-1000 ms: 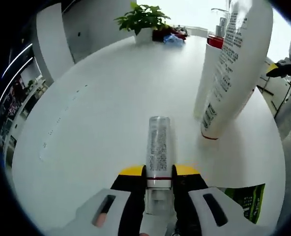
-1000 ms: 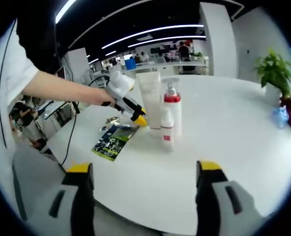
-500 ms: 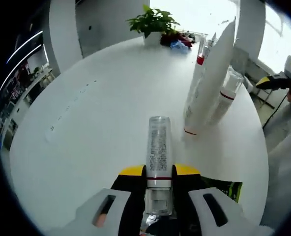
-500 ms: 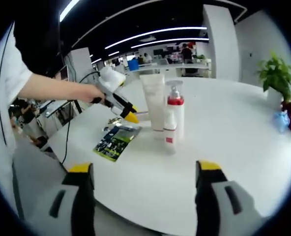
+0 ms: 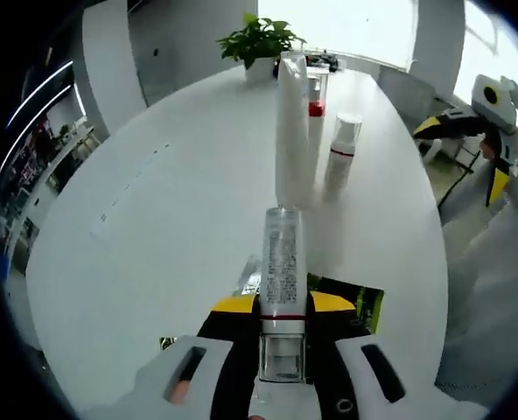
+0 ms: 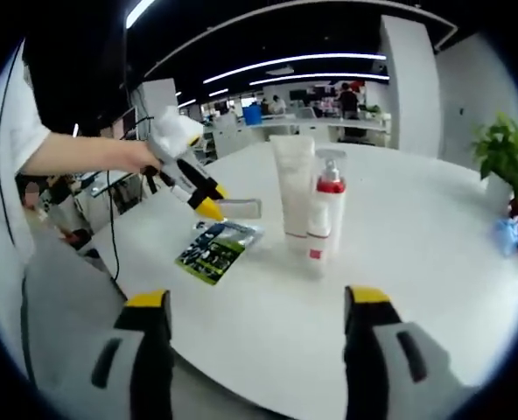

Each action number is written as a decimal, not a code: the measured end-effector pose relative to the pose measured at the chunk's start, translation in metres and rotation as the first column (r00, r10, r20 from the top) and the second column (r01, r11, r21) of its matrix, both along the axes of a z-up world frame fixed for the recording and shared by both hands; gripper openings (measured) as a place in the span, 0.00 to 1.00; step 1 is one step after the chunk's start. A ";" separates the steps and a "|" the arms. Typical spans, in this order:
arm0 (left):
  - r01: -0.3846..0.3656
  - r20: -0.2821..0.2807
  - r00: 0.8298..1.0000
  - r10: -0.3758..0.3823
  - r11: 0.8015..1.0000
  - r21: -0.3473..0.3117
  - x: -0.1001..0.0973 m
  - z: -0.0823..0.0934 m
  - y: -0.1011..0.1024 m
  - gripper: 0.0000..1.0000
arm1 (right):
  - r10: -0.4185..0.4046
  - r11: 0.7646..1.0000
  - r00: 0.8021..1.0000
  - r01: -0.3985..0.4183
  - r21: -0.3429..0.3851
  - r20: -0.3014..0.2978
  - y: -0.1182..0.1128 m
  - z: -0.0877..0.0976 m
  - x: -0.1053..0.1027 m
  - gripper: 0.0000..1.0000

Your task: Arrange the skincare products in the storage area until every visible bottle or jar stands upright without overlapping.

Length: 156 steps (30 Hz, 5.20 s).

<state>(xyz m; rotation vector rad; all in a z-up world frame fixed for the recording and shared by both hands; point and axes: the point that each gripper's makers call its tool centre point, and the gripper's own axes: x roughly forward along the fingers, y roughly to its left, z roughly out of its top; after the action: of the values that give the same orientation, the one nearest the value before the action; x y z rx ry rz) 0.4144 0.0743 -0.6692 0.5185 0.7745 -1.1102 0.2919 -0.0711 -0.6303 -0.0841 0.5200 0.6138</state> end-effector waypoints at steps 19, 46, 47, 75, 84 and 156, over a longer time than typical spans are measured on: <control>0.105 0.017 0.994 -0.105 0.994 -0.007 -0.092 0.038 -0.014 0.17 | 0.376 0.926 0.924 -0.372 -0.061 0.066 0.071 0.030 -0.007 0.58; 0.308 -0.018 0.951 -0.308 0.951 -0.010 -0.172 0.068 -0.040 0.17 | 0.749 0.630 0.654 -0.753 -0.192 -0.108 0.109 0.017 -0.050 0.22; 0.316 -0.021 0.949 -0.316 0.949 -0.006 -0.174 0.068 -0.040 0.17 | 0.749 0.632 0.654 -0.753 -0.182 -0.105 0.109 0.018 -0.051 0.21; -0.083 -0.148 0.988 -0.029 0.714 -0.695 -0.148 0.176 -0.047 0.44 | 0.437 0.679 0.897 -0.381 0.628 0.072 0.086 0.094 -0.045 0.18; -0.188 -0.233 0.972 -0.005 0.573 -0.798 -0.144 0.194 -0.058 0.29 | 0.387 0.547 0.915 -0.327 0.771 0.113 0.099 0.128 -0.040 0.19; -0.214 -0.167 0.977 0.134 0.627 -0.749 -0.157 0.245 -0.072 0.17 | 0.350 0.507 0.922 -0.337 0.794 0.167 0.086 0.182 -0.048 0.23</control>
<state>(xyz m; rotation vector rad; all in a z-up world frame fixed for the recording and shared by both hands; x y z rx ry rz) 0.2579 0.0026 -0.4242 -0.3424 0.3507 -1.1671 0.2434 0.0147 -0.4487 0.7317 0.1794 1.2137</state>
